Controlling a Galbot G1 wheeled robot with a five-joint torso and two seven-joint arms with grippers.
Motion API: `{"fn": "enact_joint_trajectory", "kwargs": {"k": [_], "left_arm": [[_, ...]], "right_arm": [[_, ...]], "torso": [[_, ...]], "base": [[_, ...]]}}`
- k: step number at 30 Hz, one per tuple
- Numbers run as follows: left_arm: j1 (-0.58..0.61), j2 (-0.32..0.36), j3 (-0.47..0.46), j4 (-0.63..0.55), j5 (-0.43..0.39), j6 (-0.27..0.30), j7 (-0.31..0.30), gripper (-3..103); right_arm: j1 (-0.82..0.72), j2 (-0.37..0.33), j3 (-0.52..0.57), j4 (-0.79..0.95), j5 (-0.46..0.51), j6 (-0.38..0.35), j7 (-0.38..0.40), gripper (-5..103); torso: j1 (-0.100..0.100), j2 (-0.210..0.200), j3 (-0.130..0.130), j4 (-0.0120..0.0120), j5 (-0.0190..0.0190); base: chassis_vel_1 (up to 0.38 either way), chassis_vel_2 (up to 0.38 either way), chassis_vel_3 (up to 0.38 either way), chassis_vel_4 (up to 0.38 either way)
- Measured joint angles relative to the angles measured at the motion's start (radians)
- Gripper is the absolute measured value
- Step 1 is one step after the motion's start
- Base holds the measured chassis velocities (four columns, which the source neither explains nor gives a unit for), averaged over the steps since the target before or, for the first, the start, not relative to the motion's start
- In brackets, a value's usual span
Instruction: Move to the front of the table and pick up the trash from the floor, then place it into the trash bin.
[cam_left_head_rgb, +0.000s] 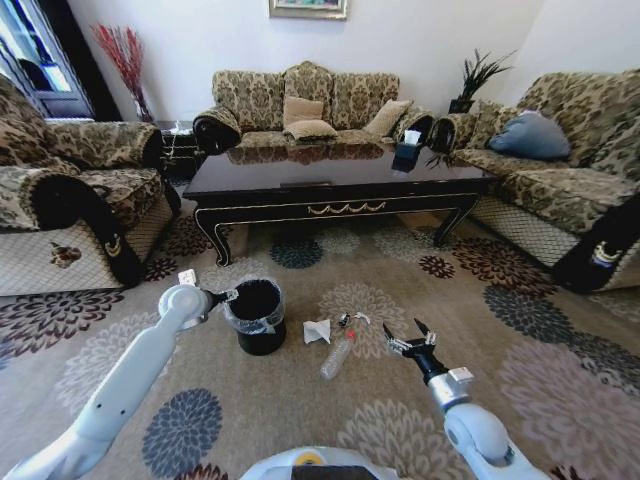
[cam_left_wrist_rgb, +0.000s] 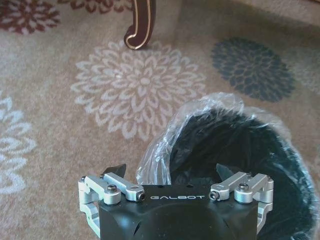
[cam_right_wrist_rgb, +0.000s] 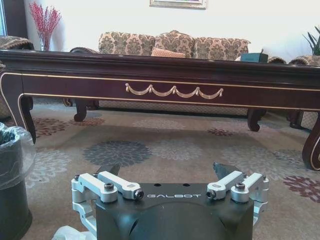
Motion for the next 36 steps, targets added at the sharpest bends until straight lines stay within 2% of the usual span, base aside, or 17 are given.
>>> {"fn": "enact_joint_trajectory", "kwargs": {"k": [9, 16, 24, 26, 27, 28, 29, 30, 33, 35, 36], "left_arm": [[-0.041, -0.037, 0.017, 0.131, -0.03, -0.001, -0.009, 100], [-0.089, -0.121, 0.021, 0.248, -0.034, -0.002, -0.012, 100], [-0.093, -0.14, 0.01, 0.301, -0.028, -0.002, -0.025, 101], [-0.097, -0.143, 0.009, 0.313, -0.027, -0.002, -0.027, 98], [-0.104, -0.145, 0.009, 0.323, -0.027, -0.002, -0.027, 92], [-0.106, -0.145, 0.009, 0.325, -0.028, -0.002, -0.027, 92], [-0.109, -0.147, 0.009, 0.328, -0.028, -0.002, -0.027, 86], [-0.109, -0.147, 0.009, 0.328, -0.028, -0.002, -0.027, 86], [-0.115, -0.155, 0.009, 0.336, -0.03, -0.002, -0.027, 70], [-0.115, -0.157, 0.009, 0.336, -0.03, -0.003, -0.027, 70], [-0.115, -0.159, 0.01, 0.337, -0.03, -0.003, -0.029, 64]], "right_arm": [[-0.003, 0.004, -0.001, -0.001, -0.002, 0.001, 0.001, 100], [-0.012, 0.0, 0.001, 0.001, -0.002, 0.001, 0.005, 100], [-0.007, -0.005, 0.016, -0.005, 0.012, 0.001, 0.009, 100], [-0.001, -0.01, 0.018, -0.007, 0.018, 0.001, 0.012, 100], [0.001, -0.014, 0.018, -0.007, 0.022, 0.001, 0.014, 100], [0.001, -0.015, 0.018, -0.007, 0.022, 0.0, 0.015, 100], [0.001, -0.015, 0.017, -0.006, 0.022, 0.0, 0.015, 100], [0.001, -0.015, 0.017, -0.006, 0.022, 0.0, 0.015, 100], [-0.008, -0.009, 0.015, -0.005, 0.02, 0.0, 0.015, 100], [-0.01, -0.008, 0.015, -0.005, 0.019, 0.0, 0.015, 100], [-0.012, -0.008, 0.015, -0.006, 0.018, 0.0, 0.015, 100]], "torso": [[0.0, 0.0, 0.0, 0.0003, 0.0], [0.0, 0.0, 0.0, -0.0002, 0.0], [0.0, 0.0, 0.0, 0.0002, 0.0001], [0.0, 0.0, 0.0, 0.0004, 0.0], [0.0, 0.0, 0.0, 0.0003, -0.0001], [0.0, 0.0, 0.0, 0.0002, 0.0], [0.0, 0.0, 0.0, 0.0001, 0.0001], [0.0, 0.0, 0.0, 0.0001, 0.0001], [0.0, 0.0, 0.0, 0.0, 0.0001], [0.0, 0.0, 0.0, 0.0, 0.0], [0.0, 0.0, 0.0, 0.0, -0.0001]], "base": [[0.0, 0.0, 0.0, 0.0], [0.0, 0.0, 0.0, 0.0], [0.0, 0.0, 0.0, 0.0], [0.0, 0.0, 0.0, 0.0], [0.0, 0.0, 0.0, 0.0], [0.0, 0.0, 0.0, 0.0], [0.0, 0.0, 0.0, 0.0], [0.0, 0.0, 0.0, 0.0], [0.0, 0.0, 0.0, 0.0], [0.0, 0.0, 0.0, 0.0], [0.0, 0.0, 0.0, 0.0]]}}
